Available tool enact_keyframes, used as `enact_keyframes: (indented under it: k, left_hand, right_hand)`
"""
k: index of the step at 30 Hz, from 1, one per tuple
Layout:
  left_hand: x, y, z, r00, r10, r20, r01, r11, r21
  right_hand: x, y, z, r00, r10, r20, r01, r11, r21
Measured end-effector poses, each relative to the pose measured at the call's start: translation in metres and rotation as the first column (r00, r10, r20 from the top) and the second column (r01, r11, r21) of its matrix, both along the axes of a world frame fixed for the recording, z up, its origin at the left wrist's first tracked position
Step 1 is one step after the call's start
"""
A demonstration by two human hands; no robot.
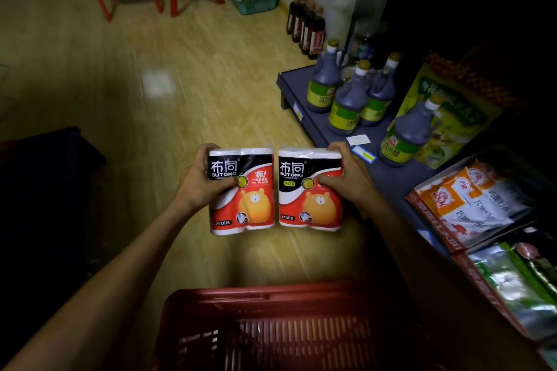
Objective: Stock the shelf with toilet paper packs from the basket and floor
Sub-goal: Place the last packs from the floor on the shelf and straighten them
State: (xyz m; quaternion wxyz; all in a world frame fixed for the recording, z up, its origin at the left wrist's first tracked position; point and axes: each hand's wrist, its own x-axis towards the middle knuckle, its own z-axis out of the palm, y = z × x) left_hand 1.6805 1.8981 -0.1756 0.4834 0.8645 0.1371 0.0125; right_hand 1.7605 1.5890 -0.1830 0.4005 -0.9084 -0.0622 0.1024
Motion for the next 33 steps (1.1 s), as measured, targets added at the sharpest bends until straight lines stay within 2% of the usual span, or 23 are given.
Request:
enact_keyframes:
  k: [4, 7, 17, 25, 33]
  left_hand:
    - [-0.013, -0.002, 0.069, 1.0, 0.011, -0.002, -0.011, 1.0, 0.01]
    - [-0.023, 0.004, 0.139, 1.0, 0.027, -0.005, -0.027, 0.999, 0.029]
    - [-0.059, 0.009, 0.44, 0.995, 0.076, 0.065, -0.078, 0.996, 0.032]
    - [-0.114, -0.01, 0.655, 0.967, 0.177, 0.183, -0.192, 0.979, 0.068]
    - [-0.152, -0.039, 0.799, 0.925, 0.109, 0.364, -0.155, 0.983, 0.101]
  right_hand:
    - [-0.011, 0.003, 0.061, 1.0, -0.011, 0.0, 0.011, 1.0, -0.006]
    - [-0.02, 0.007, 0.13, 1.0, -0.014, 0.011, 0.014, 1.0, -0.008]
    - [-0.046, 0.013, 0.435, 0.998, 0.018, 0.062, -0.02, 0.999, 0.032]
    - [-0.077, -0.014, 0.655, 0.978, 0.095, 0.187, -0.099, 0.995, 0.007]
    - [-0.118, -0.054, 0.81, 0.934, 0.062, 0.352, -0.069, 0.998, 0.008]
